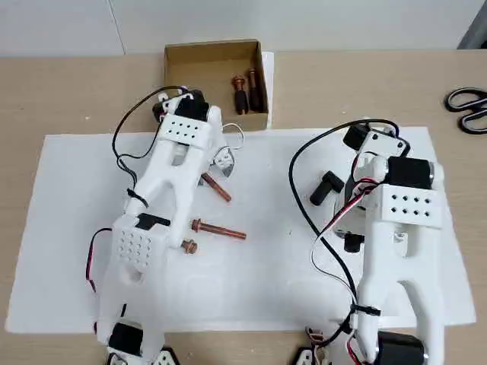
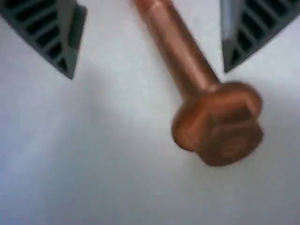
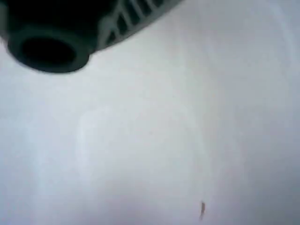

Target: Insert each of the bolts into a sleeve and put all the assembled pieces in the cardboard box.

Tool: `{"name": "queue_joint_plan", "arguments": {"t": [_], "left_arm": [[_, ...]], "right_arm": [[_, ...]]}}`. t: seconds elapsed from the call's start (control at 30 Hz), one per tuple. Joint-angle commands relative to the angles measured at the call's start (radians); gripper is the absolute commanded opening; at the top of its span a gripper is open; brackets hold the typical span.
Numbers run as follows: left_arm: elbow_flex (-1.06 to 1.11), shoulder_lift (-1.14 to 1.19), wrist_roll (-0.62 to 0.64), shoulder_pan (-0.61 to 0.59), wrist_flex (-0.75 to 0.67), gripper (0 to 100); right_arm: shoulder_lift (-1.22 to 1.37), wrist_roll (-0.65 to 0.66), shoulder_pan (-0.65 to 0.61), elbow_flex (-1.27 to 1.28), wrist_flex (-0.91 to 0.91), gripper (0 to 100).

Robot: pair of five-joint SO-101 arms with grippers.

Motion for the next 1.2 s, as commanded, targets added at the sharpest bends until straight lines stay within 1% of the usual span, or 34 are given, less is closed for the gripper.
{"name": "queue_joint_plan", "arguments": {"t": [0.0, 0.07, 0.27, 0.57, 0.67, 0.87, 1.03, 1.13, 1.17], "left_arm": [[-0.039, -0.006, 0.006, 0.002, -0.021, 20], [-0.039, -0.005, 0.006, 0.002, -0.025, 20], [-0.033, -0.003, 0.006, -0.017, -0.091, 20], [-0.03, -0.002, 0.006, -0.02, -0.087, 20], [-0.022, 0.031, 0.006, -0.018, -0.084, 20], [-0.028, 0.084, 0.006, -0.018, -0.014, 11], [-0.028, 0.084, 0.006, -0.032, -0.014, 6], [-0.028, 0.081, 0.006, -0.032, -0.009, 0], [-0.028, 0.081, 0.006, -0.031, -0.008, 0]], "right_arm": [[-0.035, 0.014, 0.01, -0.003, 0.013, 0.2], [-0.035, 0.014, 0.01, -0.003, 0.013, 0.2], [-0.035, 0.014, 0.01, -0.003, 0.013, 0.2], [-0.035, 0.014, 0.01, -0.003, 0.013, 0.2], [-0.035, 0.014, 0.01, -0.003, 0.013, 0.2], [-0.035, 0.014, 0.01, -0.003, 0.013, 0.2], [-0.035, 0.014, 0.01, -0.003, 0.013, 0.2], [-0.035, 0.014, 0.01, -0.003, 0.013, 0.2], [-0.035, 0.014, 0.01, -0.003, 0.013, 0.2]]}}
